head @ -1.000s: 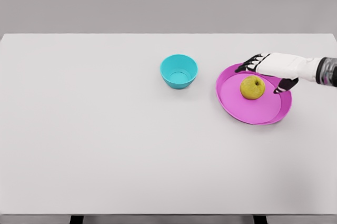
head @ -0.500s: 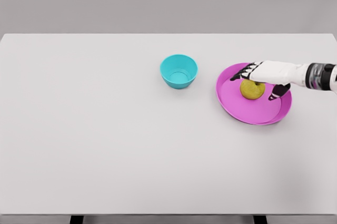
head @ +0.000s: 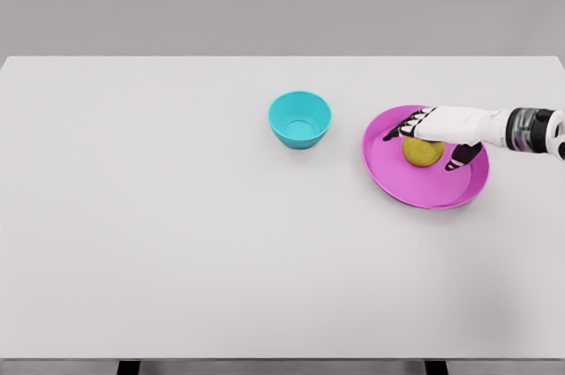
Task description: Put the apple from the pink plate into the blue bowl with your right arm
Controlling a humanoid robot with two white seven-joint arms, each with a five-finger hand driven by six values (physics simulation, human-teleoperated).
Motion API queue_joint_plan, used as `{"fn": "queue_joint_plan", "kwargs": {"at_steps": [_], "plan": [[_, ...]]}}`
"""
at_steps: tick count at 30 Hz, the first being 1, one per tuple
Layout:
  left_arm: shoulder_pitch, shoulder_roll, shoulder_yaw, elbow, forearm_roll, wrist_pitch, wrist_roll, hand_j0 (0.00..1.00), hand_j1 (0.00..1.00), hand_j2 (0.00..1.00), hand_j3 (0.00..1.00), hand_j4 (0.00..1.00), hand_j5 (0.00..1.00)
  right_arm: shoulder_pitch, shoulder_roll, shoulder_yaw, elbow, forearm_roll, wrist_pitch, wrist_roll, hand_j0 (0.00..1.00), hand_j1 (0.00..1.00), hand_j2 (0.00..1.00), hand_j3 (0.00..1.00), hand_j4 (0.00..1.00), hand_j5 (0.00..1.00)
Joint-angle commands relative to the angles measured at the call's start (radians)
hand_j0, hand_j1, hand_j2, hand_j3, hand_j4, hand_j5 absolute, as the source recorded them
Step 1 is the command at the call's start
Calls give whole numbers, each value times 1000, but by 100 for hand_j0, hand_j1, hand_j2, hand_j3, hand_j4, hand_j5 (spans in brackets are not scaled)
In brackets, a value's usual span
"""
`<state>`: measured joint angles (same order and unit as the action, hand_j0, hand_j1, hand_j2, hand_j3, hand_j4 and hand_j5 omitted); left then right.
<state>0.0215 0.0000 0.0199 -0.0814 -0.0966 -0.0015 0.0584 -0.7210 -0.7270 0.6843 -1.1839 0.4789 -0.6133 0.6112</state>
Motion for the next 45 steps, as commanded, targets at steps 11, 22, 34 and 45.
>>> {"fn": "queue_joint_plan", "kwargs": {"at_steps": [11, 22, 34, 45], "plan": [[0, 0, 0, 0, -2, 0, 0, 100, 100, 100, 100, 100, 100, 0, 0, 1, 7, -5, 2, 0, 50, 50, 50, 50, 50, 50], [0, 0, 0, 0, 0, 0, 0, 100, 100, 100, 100, 100, 100, -40, 6, -11, -2, -8, 2, 0, 50, 50, 50, 50, 50, 50], [0, 0, 0, 0, 0, 0, 0, 100, 100, 100, 100, 100, 100, -74, 121, -106, -5, -10, 2, 0, 50, 50, 50, 50, 50, 50], [0, 0, 0, 0, -2, 0, 0, 100, 100, 100, 100, 100, 100, -120, 242, -104, -3, -6, 2, 0, 50, 50, 50, 50, 50, 50]]}}
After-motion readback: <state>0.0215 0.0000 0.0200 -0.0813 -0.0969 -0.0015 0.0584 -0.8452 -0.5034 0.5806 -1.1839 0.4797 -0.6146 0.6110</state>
